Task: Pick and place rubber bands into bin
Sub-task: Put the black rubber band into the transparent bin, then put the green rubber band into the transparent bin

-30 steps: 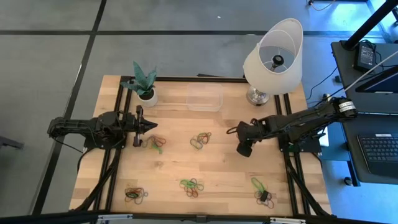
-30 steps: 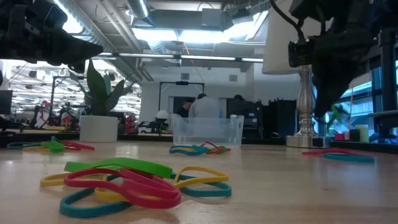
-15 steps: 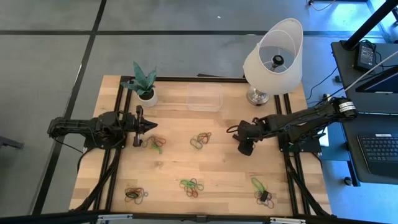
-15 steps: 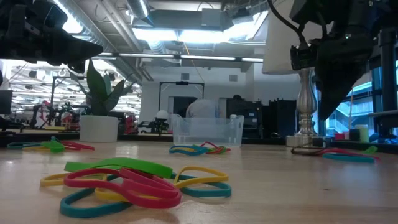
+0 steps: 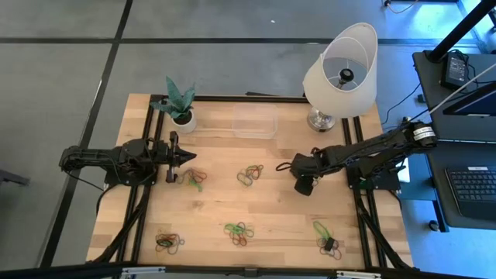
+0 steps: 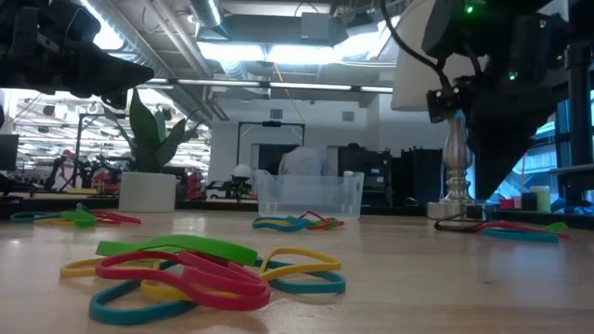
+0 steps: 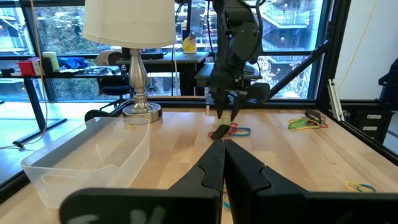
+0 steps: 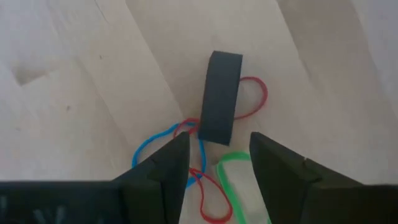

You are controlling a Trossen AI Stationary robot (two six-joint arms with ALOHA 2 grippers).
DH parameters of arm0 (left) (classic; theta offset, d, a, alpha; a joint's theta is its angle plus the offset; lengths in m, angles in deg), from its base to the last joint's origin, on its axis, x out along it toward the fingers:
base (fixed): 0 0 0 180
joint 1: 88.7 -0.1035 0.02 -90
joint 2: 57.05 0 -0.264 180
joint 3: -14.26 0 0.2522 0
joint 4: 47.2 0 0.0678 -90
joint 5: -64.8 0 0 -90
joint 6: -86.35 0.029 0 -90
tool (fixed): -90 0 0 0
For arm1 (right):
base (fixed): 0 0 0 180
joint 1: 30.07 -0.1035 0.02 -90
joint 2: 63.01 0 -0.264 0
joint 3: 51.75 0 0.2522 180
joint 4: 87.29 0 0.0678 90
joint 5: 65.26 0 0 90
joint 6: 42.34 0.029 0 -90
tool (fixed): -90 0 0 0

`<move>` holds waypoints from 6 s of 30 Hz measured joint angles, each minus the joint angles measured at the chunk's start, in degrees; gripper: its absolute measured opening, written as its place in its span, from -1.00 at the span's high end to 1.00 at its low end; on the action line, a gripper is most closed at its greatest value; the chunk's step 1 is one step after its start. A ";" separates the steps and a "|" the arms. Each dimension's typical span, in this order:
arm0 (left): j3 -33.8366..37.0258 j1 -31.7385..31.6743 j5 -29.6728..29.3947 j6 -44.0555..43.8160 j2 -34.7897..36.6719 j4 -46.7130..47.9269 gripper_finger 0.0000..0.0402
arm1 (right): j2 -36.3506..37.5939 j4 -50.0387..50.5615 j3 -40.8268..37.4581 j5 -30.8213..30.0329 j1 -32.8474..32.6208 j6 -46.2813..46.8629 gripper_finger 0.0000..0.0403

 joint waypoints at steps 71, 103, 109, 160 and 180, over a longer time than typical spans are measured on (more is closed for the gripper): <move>0.00 -0.02 -0.02 0.00 -0.02 0.00 0.98 | -42.89 6.00 57.18 2.69 30.05 -22.36 0.53; 0.01 0.00 0.32 -9.08 -0.02 -0.19 0.98 | -7.05 -6.18 24.13 -8.92 10.19 3.23 0.98; 0.00 0.00 -2.28 -14.82 0.00 -0.76 0.98 | 8.42 -12.94 7.95 -8.90 2.32 8.25 0.98; -57.09 17.58 1.82 -8.15 -87.93 48.87 0.93 | 39.84 -20.12 -19.80 -7.74 -9.90 -16.71 0.98; -57.02 17.36 0.19 2.17 -97.04 55.20 0.27 | 39.82 -19.81 -19.80 -7.72 -9.90 -16.58 0.98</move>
